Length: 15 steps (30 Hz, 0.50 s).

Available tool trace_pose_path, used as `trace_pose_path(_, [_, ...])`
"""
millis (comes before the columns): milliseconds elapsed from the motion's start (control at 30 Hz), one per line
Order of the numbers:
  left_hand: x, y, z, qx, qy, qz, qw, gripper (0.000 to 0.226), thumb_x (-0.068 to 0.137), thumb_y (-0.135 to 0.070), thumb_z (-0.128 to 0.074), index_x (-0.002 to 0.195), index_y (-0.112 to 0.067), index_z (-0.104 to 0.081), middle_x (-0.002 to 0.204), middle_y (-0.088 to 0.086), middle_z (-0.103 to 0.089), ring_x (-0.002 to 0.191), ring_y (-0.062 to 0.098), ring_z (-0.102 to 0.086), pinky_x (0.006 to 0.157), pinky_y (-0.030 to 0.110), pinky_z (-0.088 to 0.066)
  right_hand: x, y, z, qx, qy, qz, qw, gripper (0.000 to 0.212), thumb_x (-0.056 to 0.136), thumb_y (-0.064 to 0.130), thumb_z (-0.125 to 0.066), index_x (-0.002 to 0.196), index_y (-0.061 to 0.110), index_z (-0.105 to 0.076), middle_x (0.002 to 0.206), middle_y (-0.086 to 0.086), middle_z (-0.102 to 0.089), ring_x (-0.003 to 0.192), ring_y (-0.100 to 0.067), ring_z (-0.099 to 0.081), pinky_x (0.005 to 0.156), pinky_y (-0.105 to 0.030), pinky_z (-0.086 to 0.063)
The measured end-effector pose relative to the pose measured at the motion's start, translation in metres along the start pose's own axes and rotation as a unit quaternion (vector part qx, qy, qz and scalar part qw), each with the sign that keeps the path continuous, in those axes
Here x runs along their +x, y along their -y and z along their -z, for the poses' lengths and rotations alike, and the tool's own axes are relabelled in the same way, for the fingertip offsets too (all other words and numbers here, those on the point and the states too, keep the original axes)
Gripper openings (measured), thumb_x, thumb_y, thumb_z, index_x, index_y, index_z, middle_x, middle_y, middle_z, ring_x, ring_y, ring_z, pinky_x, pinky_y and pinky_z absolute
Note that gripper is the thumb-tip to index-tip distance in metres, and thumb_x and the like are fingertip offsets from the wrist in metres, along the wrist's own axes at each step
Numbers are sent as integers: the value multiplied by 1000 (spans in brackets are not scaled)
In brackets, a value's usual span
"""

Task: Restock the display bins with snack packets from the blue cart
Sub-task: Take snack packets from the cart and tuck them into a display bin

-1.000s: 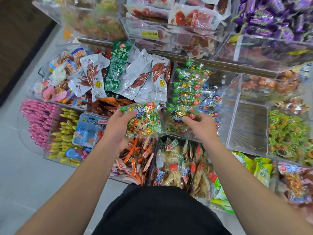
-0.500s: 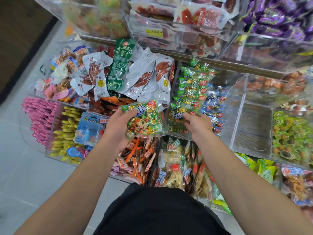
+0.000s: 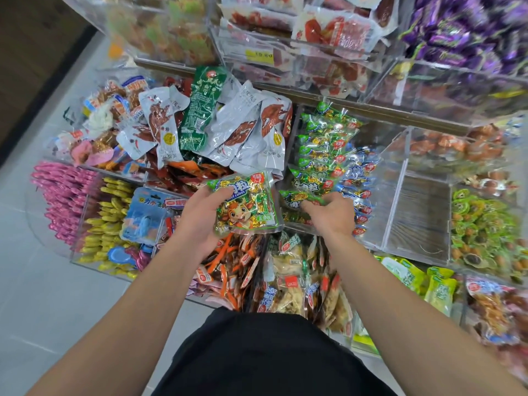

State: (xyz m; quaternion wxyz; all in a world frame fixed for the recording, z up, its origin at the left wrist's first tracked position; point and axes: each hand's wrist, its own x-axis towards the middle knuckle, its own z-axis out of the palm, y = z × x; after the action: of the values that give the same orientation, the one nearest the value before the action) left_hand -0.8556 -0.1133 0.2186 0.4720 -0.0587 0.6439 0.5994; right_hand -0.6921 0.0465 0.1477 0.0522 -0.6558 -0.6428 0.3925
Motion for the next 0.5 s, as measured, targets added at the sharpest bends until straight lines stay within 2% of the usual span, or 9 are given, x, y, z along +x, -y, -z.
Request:
trace_pose_path(100, [-2,2,-3,7,3,-10,1000,22,94,-22,-68,108,-36,-59,108,-21,-59,91,-6,-61,87,40,-54,0,-7,11,-20,42,24,999,31,76,40,-73,97,25,-57,114,-2,-60,85,-16,-57,71,-30,-42])
trace_pose_path(167, [-1,2,-4,10,5,-25,1000,30,94,-24,-68,116,-43,-60,129,-18,-52,115,7,-56,103,48,-45,-1,-14,17,16,52,57,997,30,77,31,-71,104,24,-61,112,3,-62,83,-6,-56,67,-26,-42])
trace_pose_path(200, [-2,1,-5,17,12,-33,999,30,94,-24,-68,117,-44,-64,130,-17,-54,116,9,-58,105,54,-44,-2,-17,21,34,51,79,995,29,78,26,-71,105,25,-62,111,5,-62,82,-1,-55,66,-21,-40])
trace_pose_path(267, [-6,0,-7,42,30,-54,997,28,95,-23,-67,110,-46,-66,107,-23,-59,97,-1,-60,107,49,-40,-3,-25,28,44,44,133,989,22,80,22,-71,99,28,-61,110,5,-62,87,-5,-56,71,-21,-38])
trace_pose_path(333, [-7,-1,-10,77,46,-70,993,18,95,-21,-67,103,-37,-65,104,-17,-64,99,-5,-56,114,46,-30,-2,-29,33,11,40,176,983,11,83,24,-72,88,29,-63,105,3,-63,88,-10,-58,75,-26,-38])
trace_pose_path(367, [-7,-3,-12,95,54,-78,991,15,95,-20,-67,107,-29,-67,108,-6,-67,118,1,-49,112,46,-34,-1,-30,35,-6,39,188,981,8,84,27,-72,85,30,-65,101,3,-64,86,-11,-59,74,-26,-39])
trace_pose_path(400, [-7,-3,-14,115,61,-89,987,14,95,-18,-67,108,-22,-67,102,2,-67,95,8,-62,104,42,-43,1,-30,37,-16,39,193,980,6,84,29,-72,83,30,-66,96,5,-65,84,-10,-60,72,-26,-40])
trace_pose_path(433, [-7,-3,-16,135,65,-109,983,8,94,-17,-68,101,-21,-68,91,3,-65,79,9,-48,90,36,-49,2,-29,39,-21,39,196,980,6,85,30,-72,82,32,-67,91,8,-66,81,-8,-60,69,-24,-42])
trace_pose_path(500, [-7,-5,-21,187,66,-160,967,12,93,-15,-70,88,-26,-69,77,-5,-65,70,10,-60,69,24,-53,5,-27,44,-29,43,208,977,10,85,31,-72,78,36,-67,79,17,-65,73,3,-57,63,-12,-38])
